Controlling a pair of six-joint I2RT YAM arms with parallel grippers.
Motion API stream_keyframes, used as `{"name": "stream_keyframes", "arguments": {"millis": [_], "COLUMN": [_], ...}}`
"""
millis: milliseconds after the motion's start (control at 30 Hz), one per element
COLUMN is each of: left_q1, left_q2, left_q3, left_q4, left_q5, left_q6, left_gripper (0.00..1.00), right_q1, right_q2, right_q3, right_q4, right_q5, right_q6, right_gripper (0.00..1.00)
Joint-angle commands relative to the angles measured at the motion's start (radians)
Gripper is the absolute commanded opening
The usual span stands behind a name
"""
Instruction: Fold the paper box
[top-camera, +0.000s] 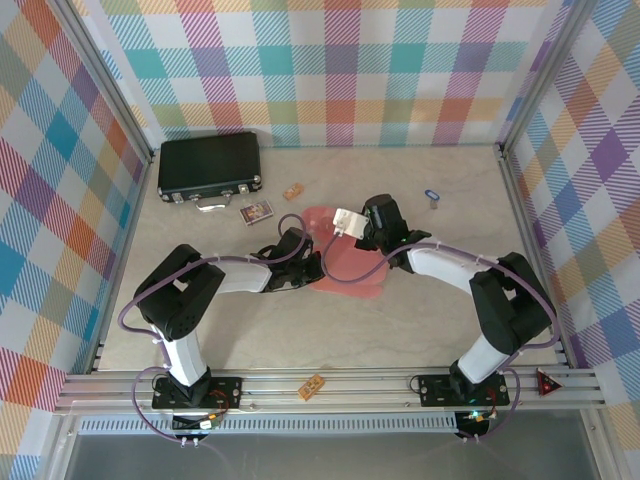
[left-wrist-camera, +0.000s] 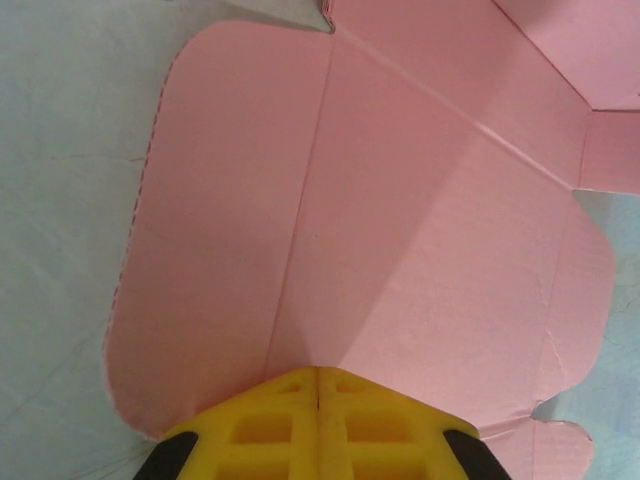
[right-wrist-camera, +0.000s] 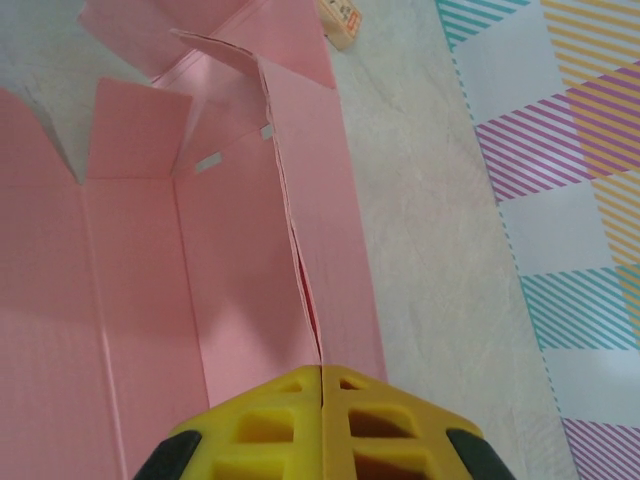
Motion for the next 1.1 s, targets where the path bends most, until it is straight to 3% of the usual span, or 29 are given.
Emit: {"name": "stream_keyframes", "arguments": {"millis": [0,200,333,533,667,933,1067], "left_q1": [-0.018,-0.019,-0.027,-0.021,0.026,0.195,0.261], "left_q2": [0.031,0.002,-0.091,-0.257,-0.311,-0.258,-0.159], "left_q3": [-0.009,-0.009,-0.004,0.018,0.04,0.178,0.287], "left_q4": [-0.035,-0.043,-0.145,-0.306,-0.364,-0.446,-0.435], "left_q5": [0.004,0.007,-0.083,-0.265,-0.338,-0.417,-0.36], "left_q6": [-0.008,-0.003,0.039,0.107,0.144,0.227,0.285], "left_gripper": [0.0,0.0,0.09,0.31,0.37,0.37,0.37], "right_q1": [0.012,0.012,0.012,0.012,0.012,0.012,0.013], "right_q2": [-0.033,-0.014,-0.005,-0.005,-0.004,-0.008,-0.008], "right_q3": [-0.028,-0.029,-0.029,-0.028,-0.023,-0.009,-0.006], "right_q4": [0.019,0.051,0.074,0.083,0.081,0.05,0.047], "right_q5": [-0.026,0.014,0.037,0.038,0.029,0.004,-0.011], "right_q6": [-0.004,-0.015,-0.024,-0.044,-0.047,-0.038,-0.033], "right_gripper": [0.0,0.0,0.0,0.0,0.0,0.0,0.0]}}
